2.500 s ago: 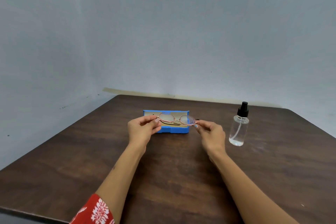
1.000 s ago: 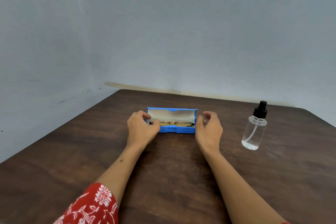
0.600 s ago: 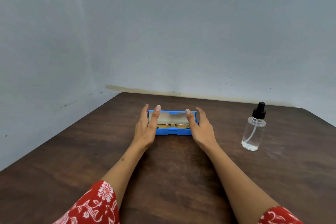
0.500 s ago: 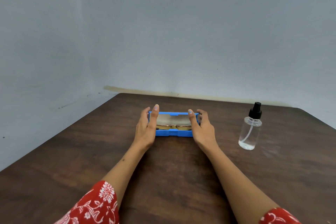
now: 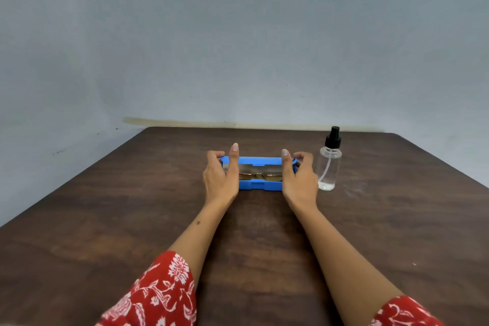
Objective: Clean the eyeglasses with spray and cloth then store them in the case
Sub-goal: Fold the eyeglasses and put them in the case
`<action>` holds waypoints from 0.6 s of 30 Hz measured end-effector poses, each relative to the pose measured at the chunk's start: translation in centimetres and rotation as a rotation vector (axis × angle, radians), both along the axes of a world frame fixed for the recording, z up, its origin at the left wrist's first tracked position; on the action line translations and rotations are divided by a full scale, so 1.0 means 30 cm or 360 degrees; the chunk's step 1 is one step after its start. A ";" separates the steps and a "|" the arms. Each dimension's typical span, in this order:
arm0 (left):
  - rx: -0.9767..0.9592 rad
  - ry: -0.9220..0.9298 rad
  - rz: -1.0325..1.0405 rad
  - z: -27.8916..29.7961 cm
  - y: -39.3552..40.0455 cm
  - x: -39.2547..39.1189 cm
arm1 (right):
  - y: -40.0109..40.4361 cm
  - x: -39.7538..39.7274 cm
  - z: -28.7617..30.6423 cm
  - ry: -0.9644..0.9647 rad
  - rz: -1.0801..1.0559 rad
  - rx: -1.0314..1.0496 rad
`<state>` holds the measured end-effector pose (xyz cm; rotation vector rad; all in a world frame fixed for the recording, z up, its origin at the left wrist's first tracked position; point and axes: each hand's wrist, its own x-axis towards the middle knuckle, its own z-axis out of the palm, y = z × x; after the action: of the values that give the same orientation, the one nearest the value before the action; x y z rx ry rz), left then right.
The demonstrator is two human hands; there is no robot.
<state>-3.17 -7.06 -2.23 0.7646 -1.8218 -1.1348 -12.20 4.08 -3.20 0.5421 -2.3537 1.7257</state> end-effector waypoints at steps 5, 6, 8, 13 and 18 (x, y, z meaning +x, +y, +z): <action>-0.0007 -0.0075 -0.0067 -0.015 -0.022 0.021 | 0.019 0.009 0.005 -0.0074 -0.0021 -0.0044; 0.0000 -0.0077 -0.0076 -0.017 -0.032 0.022 | 0.020 0.005 0.007 -0.0088 -0.0022 -0.0033; 0.0002 -0.0095 -0.0088 -0.022 -0.050 0.023 | 0.020 -0.003 0.010 -0.0105 -0.0026 0.0008; 0.0012 -0.0140 -0.0136 -0.034 -0.087 0.016 | 0.015 -0.018 0.000 -0.0069 0.0051 0.0091; -0.0033 -0.0282 -0.0206 -0.027 -0.121 0.013 | 0.018 -0.033 0.002 -0.0042 0.0141 0.0164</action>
<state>-2.80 -10.70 -3.04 0.7650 -2.0530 -1.1590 -13.18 4.62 -3.15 0.6528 -2.4836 1.6643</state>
